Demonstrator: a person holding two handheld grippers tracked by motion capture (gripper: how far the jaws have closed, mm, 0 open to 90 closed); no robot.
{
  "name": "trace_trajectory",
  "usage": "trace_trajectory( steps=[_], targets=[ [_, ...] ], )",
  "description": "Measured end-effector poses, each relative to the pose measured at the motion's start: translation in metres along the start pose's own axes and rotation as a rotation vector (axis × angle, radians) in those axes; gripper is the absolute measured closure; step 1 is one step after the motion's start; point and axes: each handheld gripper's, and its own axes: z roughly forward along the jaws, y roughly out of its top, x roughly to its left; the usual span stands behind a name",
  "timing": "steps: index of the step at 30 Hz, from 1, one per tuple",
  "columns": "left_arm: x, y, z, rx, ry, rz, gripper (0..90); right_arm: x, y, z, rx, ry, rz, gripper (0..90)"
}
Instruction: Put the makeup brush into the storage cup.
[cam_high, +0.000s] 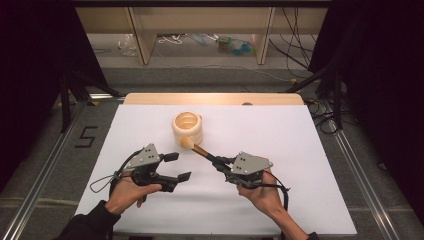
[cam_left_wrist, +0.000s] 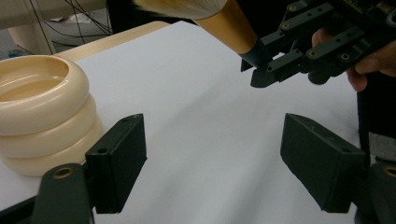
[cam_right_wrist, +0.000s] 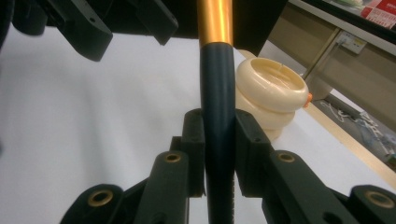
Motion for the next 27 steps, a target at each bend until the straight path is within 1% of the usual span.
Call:
trace_trajectory(
  steps=[1,2,3,4,6,9,10,12,13,14,15,16,18,19,20,21,22,23,25,27],
  targets=[
    [0.000,0.000,0.000,-0.009,0.001,-0.005,22.6,0.000,0.000,0.000,-0.006,0.004,0.012,76.4],
    [0.000,-0.001,0.000,-0.020,-0.010,-0.009,22.6,-0.001,-0.001,0.000,-0.008,0.007,0.020,76.4],
    [0.000,-0.001,-0.001,-0.031,-0.003,-0.014,22.6,-0.001,-0.001,0.000,-0.017,0.012,0.037,76.4],
    [0.000,-0.001,-0.002,-0.045,-0.006,-0.025,22.6,-0.001,-0.002,0.001,-0.027,0.018,0.047,76.4],
    [0.000,-0.002,-0.003,-0.061,-0.018,-0.050,22.5,-0.001,-0.002,0.001,-0.026,0.016,0.051,76.4],
    [-0.001,-0.004,-0.002,-0.061,-0.012,-0.037,22.2,0.000,-0.002,0.002,-0.033,0.033,0.060,76.4],
    [-0.001,-0.004,-0.002,-0.067,-0.011,-0.042,21.9,0.001,-0.002,0.003,-0.035,0.030,0.059,76.4],
    [-0.002,-0.005,-0.002,-0.089,-0.017,-0.057,21.8,0.002,-0.002,0.004,-0.039,0.038,0.068,76.4],
    [-0.003,-0.005,-0.002,-0.095,-0.013,-0.054,21.8,0.002,-0.002,0.004,-0.040,0.040,0.070,76.4],
    [-0.004,-0.005,-0.002,-0.108,-0.019,-0.060,21.8,0.003,-0.002,0.005,-0.040,0.041,0.071,76.4],
    [-0.004,-0.004,-0.002,-0.107,-0.016,-0.051,21.8,0.004,-0.002,0.005,-0.041,0.049,0.073,76.4],
    [-0.004,-0.004,-0.002,-0.116,-0.023,-0.053,21.7,0.004,-0.002,0.006,-0.042,0.056,0.078,76.4],
    [-0.004,-0.004,-0.002,-0.128,-0.027,-0.074,21.0,0.007,-0.002,0.008,-0.046,0.057,0.073,76.4],
    [-0.003,-0.004,-0.003,-0.135,-0.035,-0.066,20.9,0.008,-0.002,0.009,-0.046,0.065,0.070,76.4],
    [-0.004,-0.004,-0.003,-0.140,-0.030,-0.080,20.8,0.009,-0.002,0.011,-0.047,0.069,0.069,76.4],
    [-0.003,-0.004,-0.003,-0.145,-0.033,-0.072,20.1,0.011,-0.002,0.012,-0.046,0.073,0.074,76.4],
    [-0.004,-0.004,-0.003,-0.145,-0.026,-0.095,19.8,0.012,-0.002,0.013,-0.045,0.080,0.073,76.4],
    [-0.004,-0.004,-0.003,-0.146,-0.027,-0.095,19.8,0.013,-0.002,0.014,-0.047,0.078,0.070,76.4],
    [-0.004,-0.004,-0.002,-0.152,-0.026,-0.096,19.4,0.015,-0.001,0.016,-0.045,0.091,0.069,76.4],
    [-0.004,-0.004,-0.002,-0.155,-0.036,-0.083,19.4,0.016,-0.001,0.018,-0.046,0.092,0.067,76.4]
  ],
)
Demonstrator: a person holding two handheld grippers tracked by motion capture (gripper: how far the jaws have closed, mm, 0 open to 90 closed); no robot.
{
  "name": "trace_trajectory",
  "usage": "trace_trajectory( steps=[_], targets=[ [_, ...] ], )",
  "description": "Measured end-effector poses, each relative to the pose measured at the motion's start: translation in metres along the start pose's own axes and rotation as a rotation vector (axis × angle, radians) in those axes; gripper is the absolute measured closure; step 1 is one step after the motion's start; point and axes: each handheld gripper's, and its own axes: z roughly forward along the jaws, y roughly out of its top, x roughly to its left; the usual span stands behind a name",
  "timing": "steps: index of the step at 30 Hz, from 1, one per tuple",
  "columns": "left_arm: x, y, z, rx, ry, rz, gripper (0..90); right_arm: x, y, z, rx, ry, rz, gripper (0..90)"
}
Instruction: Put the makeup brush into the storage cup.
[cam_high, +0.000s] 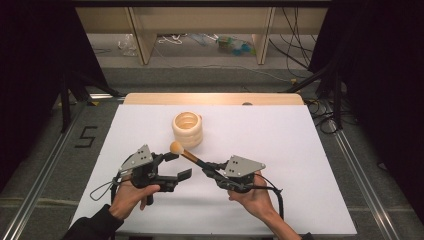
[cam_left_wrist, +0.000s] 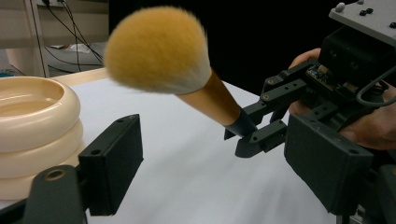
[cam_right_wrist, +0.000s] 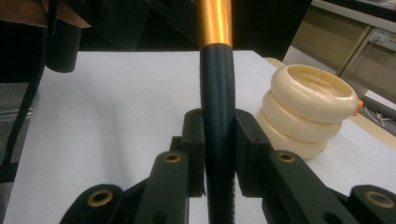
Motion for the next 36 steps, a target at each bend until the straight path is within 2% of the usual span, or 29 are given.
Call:
trace_trajectory(
  steps=[3,7,8,10,13,14,15,17,19,36],
  targets=[
    [-0.001,0.000,0.001,-0.004,-0.001,-0.005,19.5,0.002,0.000,0.002,-0.006,-0.001,-0.004,76.4],
    [-0.003,-0.001,0.004,-0.009,-0.008,-0.035,20.0,0.004,0.001,0.004,-0.010,0.006,0.000,76.4],
    [-0.002,-0.001,0.004,-0.010,-0.019,-0.012,20.3,0.004,0.001,0.004,-0.011,0.006,0.001,76.4],
    [-0.004,-0.002,0.006,-0.015,-0.009,-0.032,20.5,0.004,0.001,0.005,-0.015,0.010,-0.001,76.4],
    [-0.005,-0.002,0.005,-0.024,-0.008,-0.032,22.6,0.006,0.002,0.006,-0.016,0.012,0.007,76.4],
    [-0.004,-0.001,0.005,-0.027,-0.013,-0.019,24.9,0.007,0.002,0.006,-0.015,0.021,0.003,76.4],
    [-0.005,-0.001,0.005,-0.030,-0.009,-0.034,24.9,0.007,0.002,0.006,-0.015,0.021,0.003,76.4],
    [-0.004,-0.001,0.005,-0.037,-0.017,-0.027,26.8,0.008,0.003,0.008,-0.026,0.020,0.007,76.4],
    [-0.003,-0.002,0.005,-0.041,-0.010,-0.046,29.7,0.008,0.003,0.008,-0.029,0.020,0.007,76.4],
    [-0.001,-0.002,0.007,-0.068,-0.044,-0.041,42.4,0.011,0.005,0.010,-0.048,0.028,0.014,76.4]
  ],
)
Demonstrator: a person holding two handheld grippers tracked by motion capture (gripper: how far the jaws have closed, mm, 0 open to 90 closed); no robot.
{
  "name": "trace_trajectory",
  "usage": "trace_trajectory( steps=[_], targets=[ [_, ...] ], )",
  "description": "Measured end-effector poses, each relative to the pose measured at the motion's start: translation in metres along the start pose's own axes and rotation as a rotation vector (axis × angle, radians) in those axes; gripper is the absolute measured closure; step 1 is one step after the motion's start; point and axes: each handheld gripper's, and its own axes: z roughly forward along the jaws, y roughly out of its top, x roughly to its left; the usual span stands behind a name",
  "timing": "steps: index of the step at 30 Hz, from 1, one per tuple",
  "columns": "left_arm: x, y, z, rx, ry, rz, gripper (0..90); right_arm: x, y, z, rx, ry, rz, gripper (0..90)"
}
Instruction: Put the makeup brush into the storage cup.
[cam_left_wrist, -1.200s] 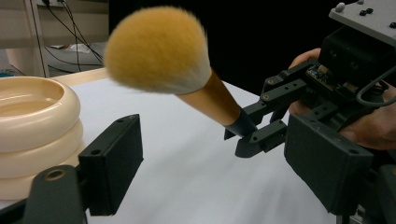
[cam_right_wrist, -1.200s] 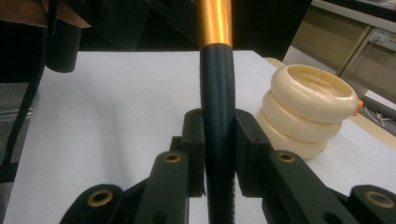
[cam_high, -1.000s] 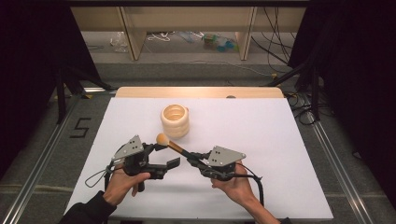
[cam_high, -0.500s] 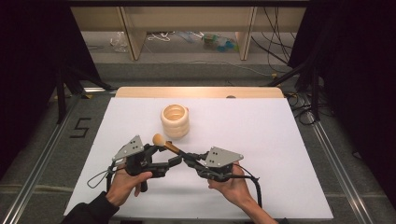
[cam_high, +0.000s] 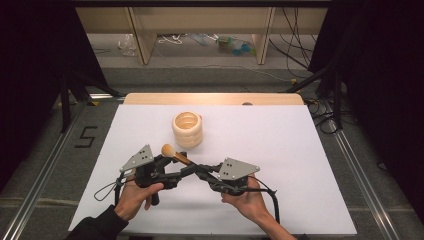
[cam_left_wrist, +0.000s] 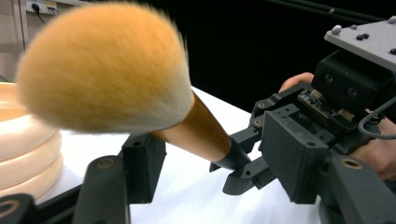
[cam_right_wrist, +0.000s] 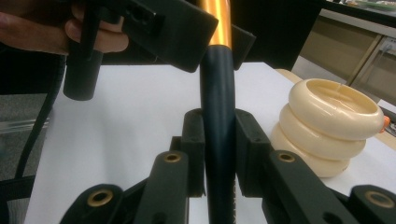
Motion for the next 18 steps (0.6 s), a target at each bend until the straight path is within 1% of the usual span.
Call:
trace_trajectory(
  steps=[9,10,11,12,13,15,16,18],
  targets=[
    [0.0002,-0.0002,0.0003,-0.004,-0.006,-0.004,47.0,0.0007,0.0006,0.0008,-0.019,0.001,0.000,76.4],
    [0.0003,-0.0003,0.0006,-0.002,-0.012,-0.001,47.4,0.0008,0.0006,0.0009,-0.020,0.002,0.000,76.4],
    [-0.0003,-0.0007,0.0005,0.001,-0.006,-0.010,47.6,0.0011,0.0007,0.0011,-0.020,0.005,0.000,76.4],
    [-0.0008,-0.0009,0.0009,0.001,-0.011,-0.010,47.9,0.0012,0.0007,0.0011,-0.017,0.015,0.000,76.4],
    [-0.0004,-0.0008,0.0012,0.002,-0.016,0.002,48.7,0.0015,0.0008,0.0012,-0.019,0.018,0.002,76.4],
    [-0.0003,-0.0008,0.0013,0.002,-0.017,-0.001,49.8,0.0013,0.0008,0.0016,-0.022,0.018,-0.003,76.4],
    [-0.0004,-0.0009,0.0011,0.003,-0.016,-0.004,50.3,0.0010,0.0006,0.0024,-0.033,0.024,-0.006,76.4],
    [0.0004,-0.0008,0.0010,0.001,-0.017,-0.003,51.5,0.0015,0.0007,0.0022,-0.031,0.027,-0.004,76.4]
  ],
)
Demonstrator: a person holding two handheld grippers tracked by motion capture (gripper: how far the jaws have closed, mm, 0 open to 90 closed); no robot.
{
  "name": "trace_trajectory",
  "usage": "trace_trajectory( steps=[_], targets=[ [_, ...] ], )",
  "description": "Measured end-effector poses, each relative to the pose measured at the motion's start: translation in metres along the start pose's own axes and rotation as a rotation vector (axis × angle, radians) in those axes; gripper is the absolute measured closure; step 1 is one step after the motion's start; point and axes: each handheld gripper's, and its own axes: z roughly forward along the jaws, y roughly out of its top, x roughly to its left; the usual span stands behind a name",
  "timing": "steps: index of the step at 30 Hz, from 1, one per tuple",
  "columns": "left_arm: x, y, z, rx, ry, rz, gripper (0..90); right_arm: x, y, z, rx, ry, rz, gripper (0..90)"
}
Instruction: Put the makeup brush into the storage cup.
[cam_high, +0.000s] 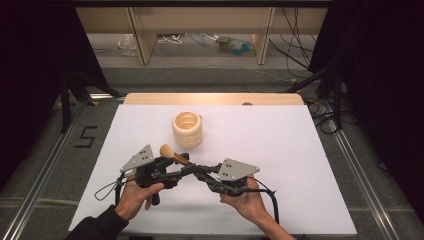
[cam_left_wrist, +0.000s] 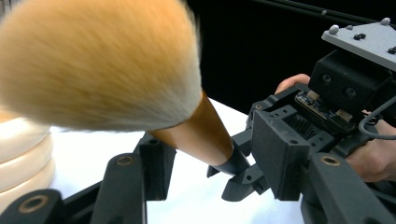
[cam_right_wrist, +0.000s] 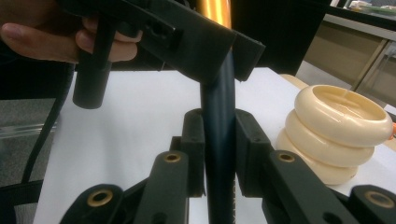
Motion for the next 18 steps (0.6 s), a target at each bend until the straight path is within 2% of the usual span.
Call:
trace_trajectory(
  steps=[4,5,9,10,11,14,18],
  targets=[
    [0.0003,-0.0002,-0.0002,-0.005,-0.005,-0.002,53.3,0.0007,0.0001,-0.0003,0.006,0.000,0.004,76.4],
    [-0.0002,-0.0004,-0.0001,-0.009,-0.002,-0.015,54.0,0.0008,0.0001,-0.0004,0.007,-0.003,0.004,76.4],
    [0.0006,-0.0008,-0.0007,-0.014,-0.004,-0.026,56.7,0.0013,0.0002,-0.0007,0.011,-0.008,0.003,76.4],
    [0.0020,-0.0005,-0.0009,-0.017,-0.018,-0.010,58.0,0.0014,0.0001,-0.0005,0.009,-0.009,0.002,76.4],
    [0.0023,-0.0005,-0.0010,-0.019,-0.021,-0.015,59.3,0.0015,0.0001,-0.0004,0.011,-0.007,0.002,76.4],
    [0.0035,-0.0010,-0.0017,-0.027,-0.034,-0.050,63.3,0.0015,-0.0001,-0.0004,0.013,-0.005,-0.001,76.3],
    [0.0047,-0.0014,-0.0013,-0.035,-0.083,-0.069,68.4,0.0020,-0.0003,-0.0001,0.013,0.003,-0.001,76.3]
  ],
)
